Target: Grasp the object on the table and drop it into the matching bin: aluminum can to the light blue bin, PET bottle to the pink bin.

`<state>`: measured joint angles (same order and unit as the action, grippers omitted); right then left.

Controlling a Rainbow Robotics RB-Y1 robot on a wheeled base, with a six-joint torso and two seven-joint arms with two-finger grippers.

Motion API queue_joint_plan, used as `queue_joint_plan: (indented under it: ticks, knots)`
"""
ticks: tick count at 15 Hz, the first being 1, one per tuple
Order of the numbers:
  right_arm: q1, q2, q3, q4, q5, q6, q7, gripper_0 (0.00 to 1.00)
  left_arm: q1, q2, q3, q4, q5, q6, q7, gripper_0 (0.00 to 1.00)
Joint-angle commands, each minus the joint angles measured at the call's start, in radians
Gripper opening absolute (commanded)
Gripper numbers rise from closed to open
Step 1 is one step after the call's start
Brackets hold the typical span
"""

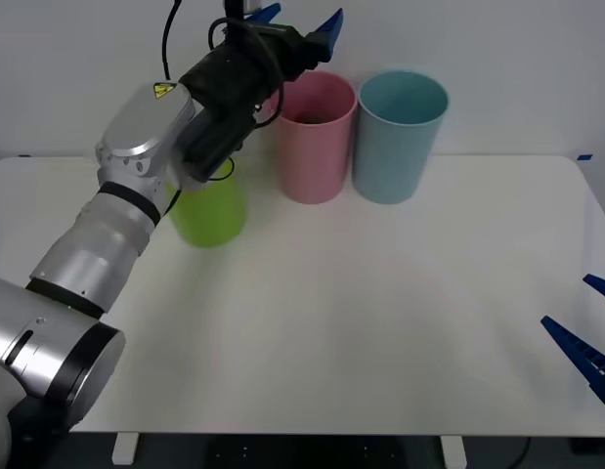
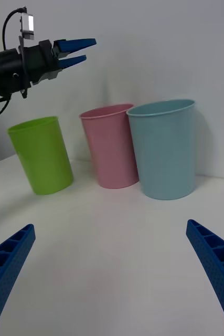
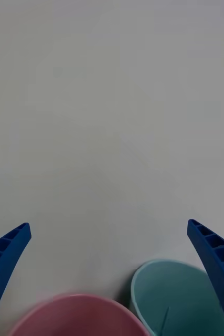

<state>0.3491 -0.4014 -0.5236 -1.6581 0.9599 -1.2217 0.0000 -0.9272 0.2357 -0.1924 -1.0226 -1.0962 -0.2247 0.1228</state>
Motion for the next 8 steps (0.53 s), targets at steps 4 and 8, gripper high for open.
queue_joint_plan:
  ticks: [4,8]
  knots:
    - [0.0,0.0,0.0,0.0,0.0,0.0,0.0,1.0,0.196,0.076,-0.001,-0.244,0.052,-0.012,0.0,1.0]
    - [0.0,0.0,0.0,0.0,0.0,0.0,0.0,1.0,0.323,0.152,0.001,-0.376,0.104,-0.03,-0.014,1.0]
